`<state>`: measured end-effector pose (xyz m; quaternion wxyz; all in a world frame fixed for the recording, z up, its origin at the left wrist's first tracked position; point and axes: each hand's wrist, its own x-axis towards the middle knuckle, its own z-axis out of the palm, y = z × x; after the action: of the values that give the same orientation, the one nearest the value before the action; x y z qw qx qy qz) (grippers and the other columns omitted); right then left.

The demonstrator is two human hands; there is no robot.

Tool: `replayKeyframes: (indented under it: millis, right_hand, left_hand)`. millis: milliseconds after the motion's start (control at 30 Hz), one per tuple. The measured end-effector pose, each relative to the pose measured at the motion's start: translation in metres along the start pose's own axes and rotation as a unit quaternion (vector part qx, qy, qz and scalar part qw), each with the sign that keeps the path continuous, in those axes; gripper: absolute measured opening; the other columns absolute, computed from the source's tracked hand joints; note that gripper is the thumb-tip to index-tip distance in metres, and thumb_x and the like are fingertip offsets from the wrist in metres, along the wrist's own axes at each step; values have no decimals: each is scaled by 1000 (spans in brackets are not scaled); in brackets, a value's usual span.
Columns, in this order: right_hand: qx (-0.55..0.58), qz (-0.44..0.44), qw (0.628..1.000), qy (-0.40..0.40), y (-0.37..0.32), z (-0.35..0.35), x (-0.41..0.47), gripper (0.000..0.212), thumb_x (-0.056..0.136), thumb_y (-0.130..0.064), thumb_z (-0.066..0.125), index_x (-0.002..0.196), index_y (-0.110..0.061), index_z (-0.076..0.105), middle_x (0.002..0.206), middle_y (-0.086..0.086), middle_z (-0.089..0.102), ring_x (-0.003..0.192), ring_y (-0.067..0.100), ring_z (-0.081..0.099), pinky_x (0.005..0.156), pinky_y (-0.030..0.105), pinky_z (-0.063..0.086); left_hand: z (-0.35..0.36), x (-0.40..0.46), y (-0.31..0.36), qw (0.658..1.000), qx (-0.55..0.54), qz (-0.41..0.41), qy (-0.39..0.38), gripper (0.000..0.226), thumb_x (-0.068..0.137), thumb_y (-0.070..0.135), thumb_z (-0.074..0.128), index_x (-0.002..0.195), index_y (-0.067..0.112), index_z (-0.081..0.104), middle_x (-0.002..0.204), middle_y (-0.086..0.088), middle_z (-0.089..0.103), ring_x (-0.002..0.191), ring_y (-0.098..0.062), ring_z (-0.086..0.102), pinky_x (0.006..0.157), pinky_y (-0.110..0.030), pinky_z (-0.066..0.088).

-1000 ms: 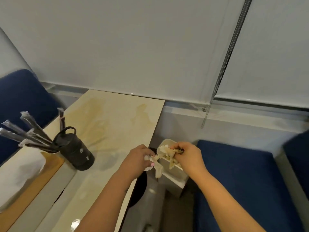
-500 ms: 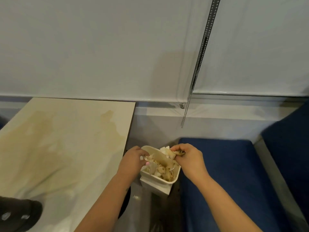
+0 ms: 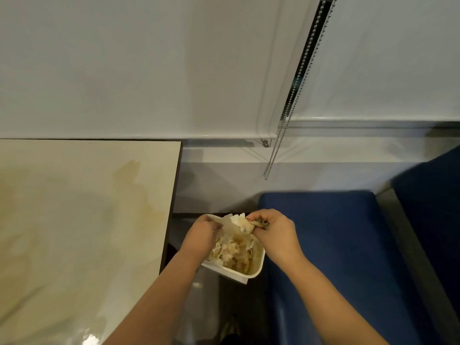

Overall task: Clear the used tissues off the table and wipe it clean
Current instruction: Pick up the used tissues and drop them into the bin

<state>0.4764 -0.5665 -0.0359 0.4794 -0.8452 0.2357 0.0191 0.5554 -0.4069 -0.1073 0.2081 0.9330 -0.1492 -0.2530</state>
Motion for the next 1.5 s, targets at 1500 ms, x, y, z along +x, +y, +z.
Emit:
replayKeyframes:
  millis: [1500]
  right_hand:
    - [-108,-132,983,-64,-31,6,-59,29,84,-16,64,111,-28,65,107,-11,60,95,4,54,84,20,45]
  left_hand:
    - [-41,-104,15,979,-91,75,168,31,87,19,61,117,29,61,114,7,58,100,-15,56,90,-29,46]
